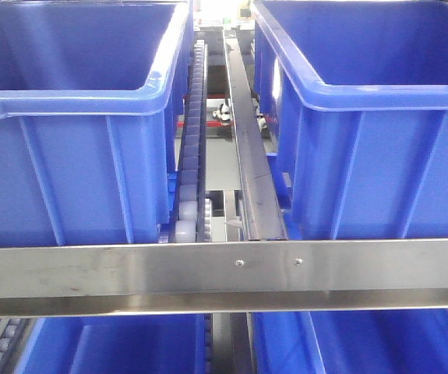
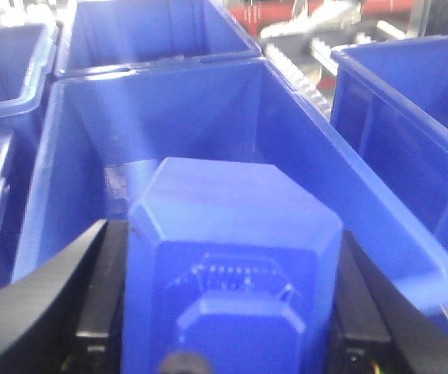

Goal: Pick and sort blue part to right shelf
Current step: 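Lower the left gripper into a blue bin and release the block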

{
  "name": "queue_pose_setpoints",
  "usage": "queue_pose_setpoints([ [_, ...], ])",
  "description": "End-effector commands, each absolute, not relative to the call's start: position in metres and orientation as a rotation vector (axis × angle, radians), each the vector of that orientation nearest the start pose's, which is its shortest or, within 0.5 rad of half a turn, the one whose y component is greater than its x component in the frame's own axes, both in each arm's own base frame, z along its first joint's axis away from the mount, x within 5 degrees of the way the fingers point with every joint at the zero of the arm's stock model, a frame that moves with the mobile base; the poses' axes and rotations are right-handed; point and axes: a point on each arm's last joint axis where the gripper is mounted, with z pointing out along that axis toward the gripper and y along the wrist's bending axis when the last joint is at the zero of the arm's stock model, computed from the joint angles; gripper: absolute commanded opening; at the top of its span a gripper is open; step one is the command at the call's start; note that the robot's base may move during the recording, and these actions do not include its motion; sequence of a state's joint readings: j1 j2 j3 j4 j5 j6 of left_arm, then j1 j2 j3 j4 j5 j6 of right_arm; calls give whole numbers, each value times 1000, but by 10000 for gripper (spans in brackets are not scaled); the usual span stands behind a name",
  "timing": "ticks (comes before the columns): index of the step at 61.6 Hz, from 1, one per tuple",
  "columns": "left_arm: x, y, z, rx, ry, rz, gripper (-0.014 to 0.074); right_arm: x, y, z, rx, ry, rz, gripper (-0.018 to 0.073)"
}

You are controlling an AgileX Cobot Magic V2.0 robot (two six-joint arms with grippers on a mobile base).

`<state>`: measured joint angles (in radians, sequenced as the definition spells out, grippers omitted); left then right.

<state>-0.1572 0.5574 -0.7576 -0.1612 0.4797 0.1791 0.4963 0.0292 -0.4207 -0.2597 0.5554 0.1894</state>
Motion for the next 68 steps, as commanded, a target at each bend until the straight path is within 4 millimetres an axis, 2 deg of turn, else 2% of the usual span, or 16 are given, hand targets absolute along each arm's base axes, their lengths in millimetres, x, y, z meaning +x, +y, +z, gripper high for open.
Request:
queue_pose_setpoints([
  [1, 132, -29, 407, 181, 1689, -205, 356, 24, 0, 316, -334, 1498, 242, 291],
  [7, 178, -39, 411, 142, 1777, -279, 356, 24, 0, 316, -334, 1498, 242, 291],
  [13, 221, -46, 405, 139, 1858, -281, 356, 24, 0, 316, -334, 1498, 242, 291],
  [21, 278, -56, 391, 143, 1956, -275, 356, 24, 0, 316, -334, 1498, 242, 291],
  [25, 308, -60, 378, 172, 2025, -244, 356, 24, 0, 316, -334, 1498, 242, 291],
  [33, 345, -66, 358, 198, 2096, -216, 355, 24, 0, 316, -334, 1498, 242, 291],
  [40, 368, -66, 337, 197, 2131, -194, 355, 24, 0, 316, -334, 1498, 242, 291],
  [49, 392, -54, 304, 162, 2184, -152, 355, 24, 0, 316, -334, 1498, 242, 291],
  [59, 404, -43, 277, 130, 2259, -135, 356, 24, 0, 316, -334, 1498, 242, 291],
  [68, 409, -43, 261, 147, 2303, -118, 356, 24, 0, 316, -334, 1498, 242, 291],
])
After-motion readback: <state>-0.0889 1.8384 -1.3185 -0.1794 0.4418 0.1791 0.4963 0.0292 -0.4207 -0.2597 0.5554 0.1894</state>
